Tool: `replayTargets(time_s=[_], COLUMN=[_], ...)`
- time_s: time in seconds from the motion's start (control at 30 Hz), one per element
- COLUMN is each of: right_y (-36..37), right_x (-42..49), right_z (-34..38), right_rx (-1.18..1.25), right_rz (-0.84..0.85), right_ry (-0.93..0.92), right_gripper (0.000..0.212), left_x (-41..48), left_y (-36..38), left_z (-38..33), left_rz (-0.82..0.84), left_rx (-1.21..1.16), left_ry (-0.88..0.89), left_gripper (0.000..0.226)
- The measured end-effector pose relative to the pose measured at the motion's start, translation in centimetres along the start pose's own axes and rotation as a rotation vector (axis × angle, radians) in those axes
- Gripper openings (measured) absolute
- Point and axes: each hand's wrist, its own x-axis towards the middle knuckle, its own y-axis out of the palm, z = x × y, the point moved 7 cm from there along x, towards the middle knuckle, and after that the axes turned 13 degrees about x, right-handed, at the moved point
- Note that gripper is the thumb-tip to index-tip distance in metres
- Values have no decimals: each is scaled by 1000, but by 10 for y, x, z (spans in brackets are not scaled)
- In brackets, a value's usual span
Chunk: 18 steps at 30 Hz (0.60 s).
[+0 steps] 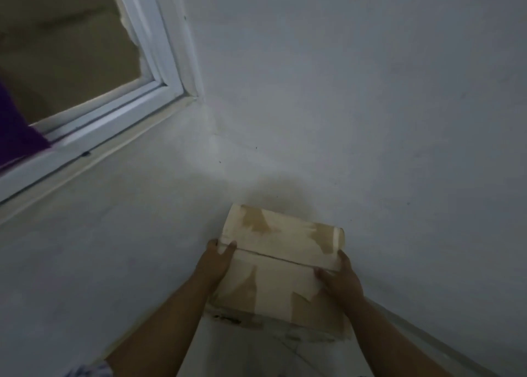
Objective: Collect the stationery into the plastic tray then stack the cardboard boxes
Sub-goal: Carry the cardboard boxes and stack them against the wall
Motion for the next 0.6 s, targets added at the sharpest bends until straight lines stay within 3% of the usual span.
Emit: replayTargets(time_s=[0.2, 0.43, 0.6], right_y=[15, 34, 46], right_x=[50, 97, 115], right_z=[-10, -8, -18], right_rx=[105, 108, 146], right_rz=[-113, -135, -174], right_ry=[68, 69, 50], right_gripper=[84, 74, 66], left_x=[88, 159, 189], left_y=[30, 54, 62], left_z=[-15, -30, -29], left_rz=[103, 172, 82], left_rx=[129, 145, 123], left_ry=[-59, 64, 174], left_gripper=[67, 59, 60])
